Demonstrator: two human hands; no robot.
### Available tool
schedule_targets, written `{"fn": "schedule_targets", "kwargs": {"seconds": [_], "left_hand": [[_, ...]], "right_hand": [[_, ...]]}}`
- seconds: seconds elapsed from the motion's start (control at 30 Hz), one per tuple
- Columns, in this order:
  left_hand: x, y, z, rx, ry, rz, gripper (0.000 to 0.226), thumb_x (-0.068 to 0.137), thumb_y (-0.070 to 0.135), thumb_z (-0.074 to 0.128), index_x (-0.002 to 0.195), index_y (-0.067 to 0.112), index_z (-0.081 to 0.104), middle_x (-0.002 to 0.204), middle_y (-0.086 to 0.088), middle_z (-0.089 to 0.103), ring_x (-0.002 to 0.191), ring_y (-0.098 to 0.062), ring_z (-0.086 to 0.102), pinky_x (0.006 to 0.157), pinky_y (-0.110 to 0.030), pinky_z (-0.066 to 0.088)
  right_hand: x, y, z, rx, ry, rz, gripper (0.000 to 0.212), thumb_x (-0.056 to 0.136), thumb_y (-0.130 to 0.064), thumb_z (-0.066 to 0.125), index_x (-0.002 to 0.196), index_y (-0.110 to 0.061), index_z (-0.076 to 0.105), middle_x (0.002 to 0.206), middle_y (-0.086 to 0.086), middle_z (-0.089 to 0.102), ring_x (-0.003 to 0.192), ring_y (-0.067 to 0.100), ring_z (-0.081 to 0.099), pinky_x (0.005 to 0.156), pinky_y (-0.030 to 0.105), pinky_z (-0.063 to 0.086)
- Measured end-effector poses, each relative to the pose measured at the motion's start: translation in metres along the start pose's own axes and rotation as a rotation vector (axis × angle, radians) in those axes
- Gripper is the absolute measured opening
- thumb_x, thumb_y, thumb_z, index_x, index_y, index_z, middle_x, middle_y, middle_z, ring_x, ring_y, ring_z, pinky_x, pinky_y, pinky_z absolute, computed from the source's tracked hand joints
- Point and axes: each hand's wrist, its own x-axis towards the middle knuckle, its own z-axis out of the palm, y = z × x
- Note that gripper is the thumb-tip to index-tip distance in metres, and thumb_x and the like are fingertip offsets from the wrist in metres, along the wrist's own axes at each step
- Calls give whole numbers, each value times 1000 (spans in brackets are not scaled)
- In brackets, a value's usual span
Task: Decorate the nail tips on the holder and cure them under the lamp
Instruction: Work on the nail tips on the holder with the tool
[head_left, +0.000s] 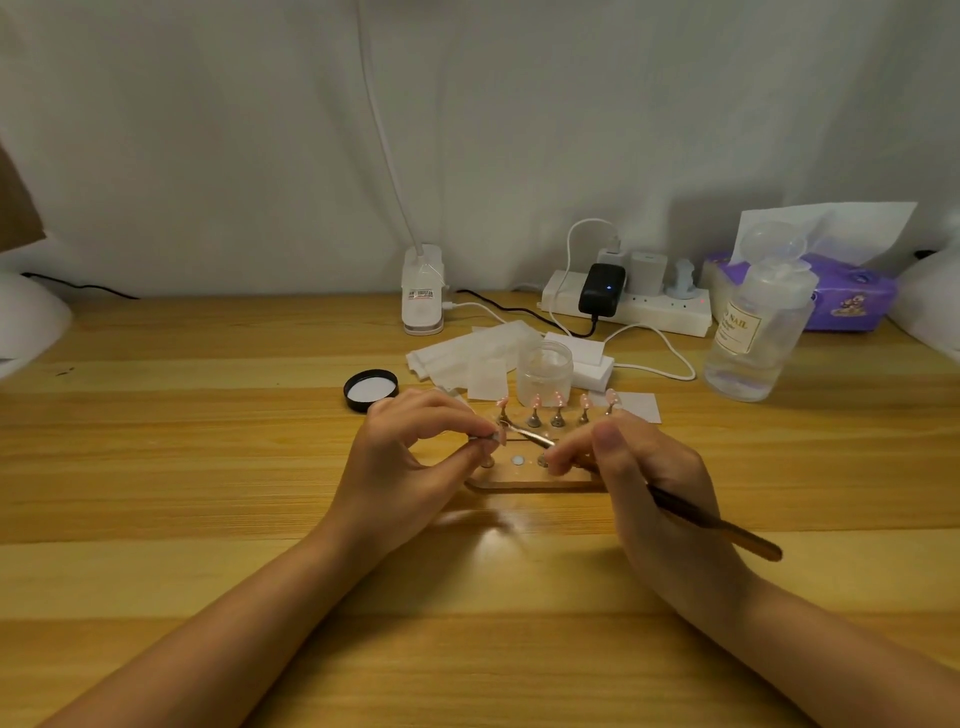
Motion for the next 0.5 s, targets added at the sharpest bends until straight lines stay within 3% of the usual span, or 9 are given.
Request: {"fn": "schedule_targets", "kwargs": {"seconds": [0.13,0.27,0.37,0.5], "left_hand": [[0,0,0,-1,12,-6,19,69,13,71,84,23,67,80,17,64,79,-1,59,72,-35,48],[0,0,1,-5,13,2,19,70,12,72,85,23,67,81,16,64,79,-3,60,71,-33,48],[0,1,0,2,6,-3,18,70,14,71,85,21,68,81,14,65,80,-2,60,72,-31,48],[0,1,1,2,2,-9,17,70,14,74,85,19,68,81,14,65,80,-3,60,72,-35,48]], "right_hand": [[0,1,1,5,-2,-44,46,93,-52,28,72,-29,61,67,-14,62,71,3,60,69,40,48],[-2,3,0,16,35,-61,43,94,-51,28,70,-32,59,60,-13,59,68,-2,58,69,29,47],[-1,3,-1,22,39,-29,41,93,-53,27,75,-32,59,67,-11,61,71,4,60,70,24,48],[0,4,1,-42,-10,-58,43,93,-49,29,79,-26,62,73,-10,64,76,4,61,71,31,49]]}}
